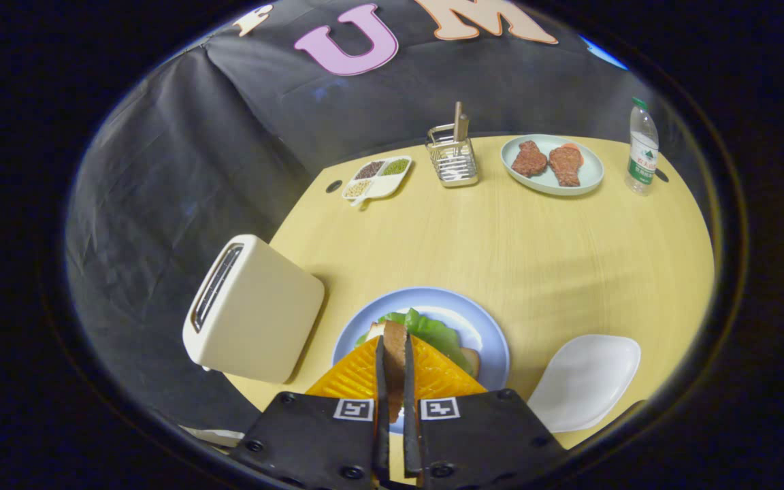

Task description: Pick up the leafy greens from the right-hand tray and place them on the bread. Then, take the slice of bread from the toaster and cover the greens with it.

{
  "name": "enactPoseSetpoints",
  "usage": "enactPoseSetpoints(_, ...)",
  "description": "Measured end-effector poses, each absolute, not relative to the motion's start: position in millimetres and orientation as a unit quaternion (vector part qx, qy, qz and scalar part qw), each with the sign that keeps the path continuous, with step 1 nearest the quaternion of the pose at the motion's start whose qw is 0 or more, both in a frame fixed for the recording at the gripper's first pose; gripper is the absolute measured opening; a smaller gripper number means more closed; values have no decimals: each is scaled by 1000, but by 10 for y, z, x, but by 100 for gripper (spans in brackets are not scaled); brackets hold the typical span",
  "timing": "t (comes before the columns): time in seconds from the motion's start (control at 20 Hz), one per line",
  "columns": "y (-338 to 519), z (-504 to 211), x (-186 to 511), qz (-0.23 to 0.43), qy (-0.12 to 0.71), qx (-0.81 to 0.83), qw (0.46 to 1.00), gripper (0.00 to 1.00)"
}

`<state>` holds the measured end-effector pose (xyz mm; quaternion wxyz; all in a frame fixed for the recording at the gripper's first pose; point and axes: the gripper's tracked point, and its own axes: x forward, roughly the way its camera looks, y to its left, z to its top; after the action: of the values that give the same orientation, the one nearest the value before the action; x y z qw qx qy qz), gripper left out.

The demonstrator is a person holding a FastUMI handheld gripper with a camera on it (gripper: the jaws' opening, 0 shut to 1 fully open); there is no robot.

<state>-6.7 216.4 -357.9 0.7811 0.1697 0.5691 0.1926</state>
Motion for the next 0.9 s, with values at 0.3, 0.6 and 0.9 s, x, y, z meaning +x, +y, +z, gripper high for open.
enactPoseSetpoints(0.3,1987,-3829,-120,184,583,137,780,28)
enactPoseSetpoints(0.6,1892,-3795,-196,206,573,125,783,79)
enactPoseSetpoints(0.9,1768,-3413,-50,227,512,138,817,100)
